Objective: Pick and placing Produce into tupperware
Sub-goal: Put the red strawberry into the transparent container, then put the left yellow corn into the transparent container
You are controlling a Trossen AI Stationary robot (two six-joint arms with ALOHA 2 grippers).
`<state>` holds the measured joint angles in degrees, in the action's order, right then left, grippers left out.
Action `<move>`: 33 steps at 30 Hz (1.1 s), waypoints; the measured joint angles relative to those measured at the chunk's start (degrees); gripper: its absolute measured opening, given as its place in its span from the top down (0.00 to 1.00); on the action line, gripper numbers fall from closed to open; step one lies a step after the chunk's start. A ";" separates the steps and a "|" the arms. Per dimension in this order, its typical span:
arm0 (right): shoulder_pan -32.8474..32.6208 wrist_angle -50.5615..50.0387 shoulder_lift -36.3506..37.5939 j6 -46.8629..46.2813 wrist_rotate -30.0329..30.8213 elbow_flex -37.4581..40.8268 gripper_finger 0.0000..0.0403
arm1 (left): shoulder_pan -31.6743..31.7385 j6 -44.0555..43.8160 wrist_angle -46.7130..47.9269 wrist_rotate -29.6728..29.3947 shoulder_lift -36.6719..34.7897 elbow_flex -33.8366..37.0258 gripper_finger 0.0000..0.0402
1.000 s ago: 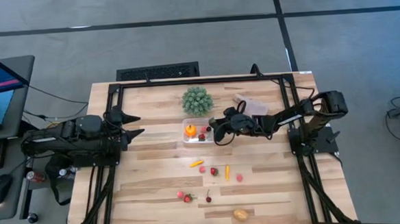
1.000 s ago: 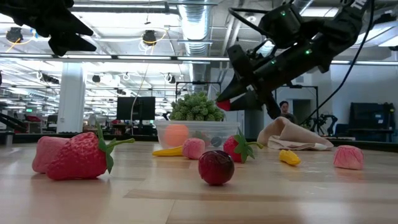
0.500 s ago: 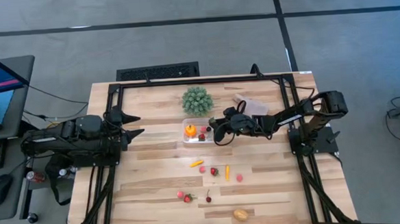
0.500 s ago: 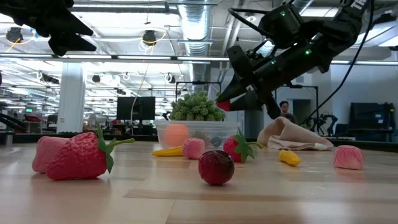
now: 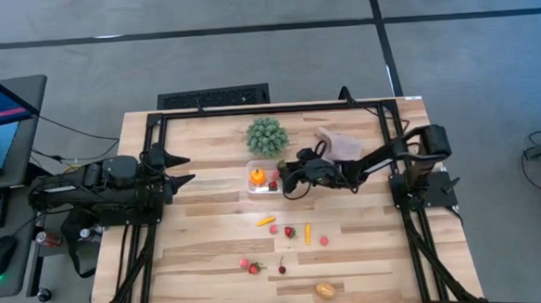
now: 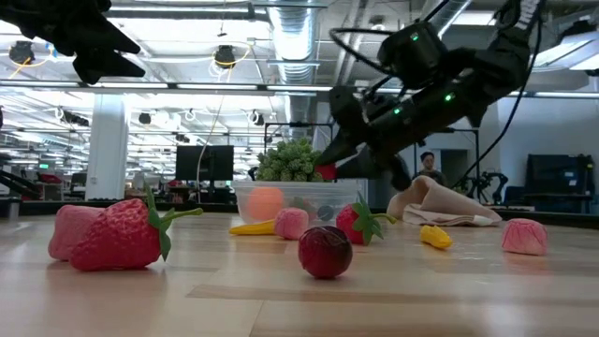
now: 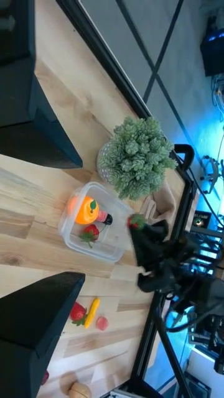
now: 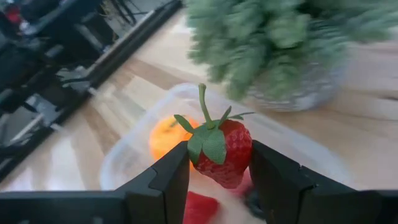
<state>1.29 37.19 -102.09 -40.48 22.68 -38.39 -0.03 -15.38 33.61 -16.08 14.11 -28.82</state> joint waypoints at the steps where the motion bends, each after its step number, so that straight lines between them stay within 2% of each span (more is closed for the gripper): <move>1: -0.28 0.75 -0.83 -0.01 -0.15 -0.56 0.62 | 0.01 0.00 0.05 0.00 0.00 0.00 0.32; 9: -1.17 -1.94 -2.11 0.06 -0.10 -1.42 0.64 | 0.00 -0.04 0.18 -0.26 0.00 0.00 0.32; 16: -1.17 -7.03 -0.26 0.32 -0.37 -1.40 0.60 | 0.02 -0.11 0.31 -0.76 0.00 0.00 0.32; 26: -1.17 -4.17 -0.06 3.01 -3.20 -1.40 0.56 | 0.02 -0.44 0.35 -1.15 0.00 0.00 0.32; 33: -1.35 -6.44 8.60 9.72 -3.81 -1.36 0.54 | 0.02 -0.44 0.35 -1.12 0.00 0.00 0.32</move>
<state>-0.06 30.75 -93.49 -30.76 18.87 -39.75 -0.01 -15.81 33.95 -17.21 14.11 -28.82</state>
